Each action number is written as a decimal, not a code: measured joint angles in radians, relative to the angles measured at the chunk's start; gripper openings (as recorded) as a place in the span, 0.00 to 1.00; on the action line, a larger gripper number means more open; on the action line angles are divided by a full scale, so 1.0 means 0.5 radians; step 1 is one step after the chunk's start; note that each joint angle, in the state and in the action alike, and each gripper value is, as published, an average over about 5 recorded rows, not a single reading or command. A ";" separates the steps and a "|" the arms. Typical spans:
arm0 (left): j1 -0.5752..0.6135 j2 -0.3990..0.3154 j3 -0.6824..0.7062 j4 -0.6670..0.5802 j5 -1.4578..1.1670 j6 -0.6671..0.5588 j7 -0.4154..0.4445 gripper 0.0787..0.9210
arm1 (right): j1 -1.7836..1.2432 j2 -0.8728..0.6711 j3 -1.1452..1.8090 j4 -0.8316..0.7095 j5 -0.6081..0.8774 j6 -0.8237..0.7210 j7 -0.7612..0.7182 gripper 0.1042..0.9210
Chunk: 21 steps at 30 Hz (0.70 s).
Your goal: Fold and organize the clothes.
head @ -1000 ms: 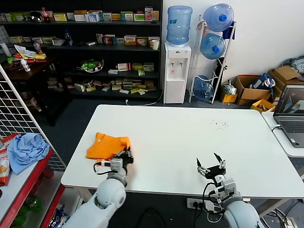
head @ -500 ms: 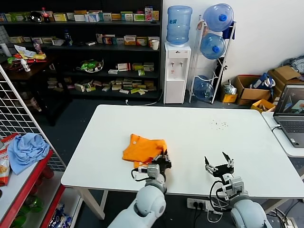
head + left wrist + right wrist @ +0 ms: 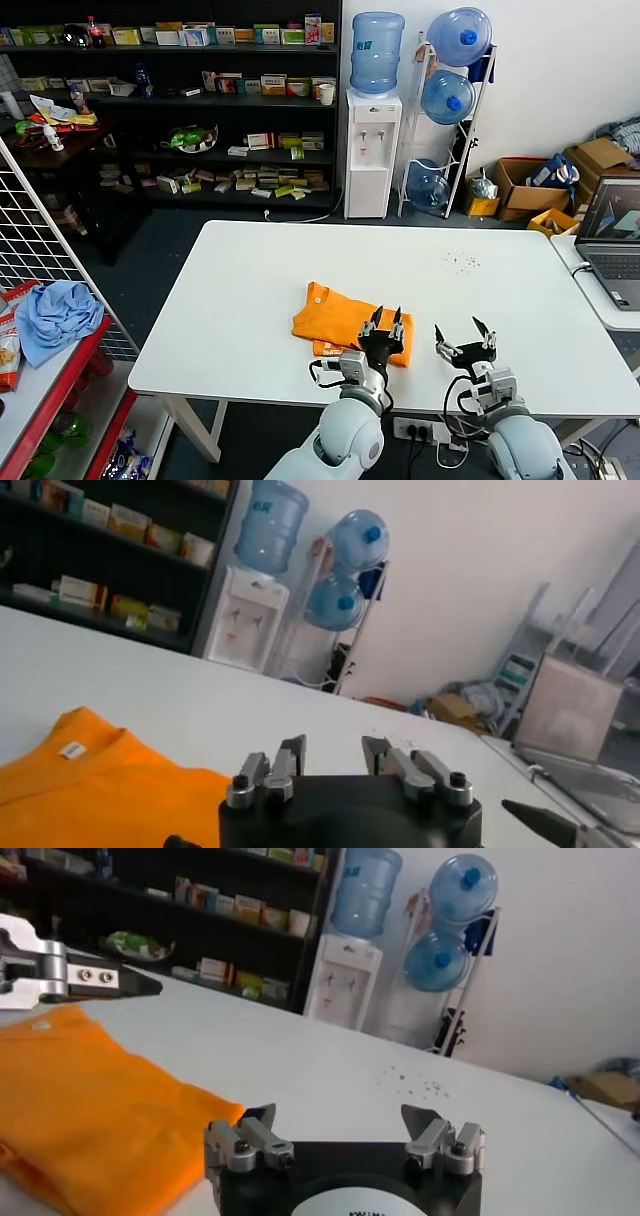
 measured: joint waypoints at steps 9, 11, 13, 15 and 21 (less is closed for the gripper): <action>0.107 0.230 -0.086 -0.108 0.203 -0.201 0.210 0.81 | -0.037 0.058 0.122 0.036 0.011 -0.012 -0.088 0.88; 0.148 0.308 -0.131 -0.129 0.270 -0.261 0.248 0.85 | -0.043 0.075 0.157 0.049 0.007 -0.015 -0.115 0.88; 0.193 0.389 -0.186 -0.144 0.342 -0.321 0.279 0.87 | -0.046 0.096 0.192 0.062 -0.003 -0.017 -0.144 0.88; 0.242 0.469 -0.251 -0.153 0.412 -0.379 0.308 0.88 | -0.049 0.122 0.228 0.075 -0.015 -0.017 -0.177 0.88; 0.391 0.686 -0.470 -0.172 0.580 -0.506 0.383 0.88 | -0.062 0.200 0.331 0.106 -0.040 -0.010 -0.287 0.88</action>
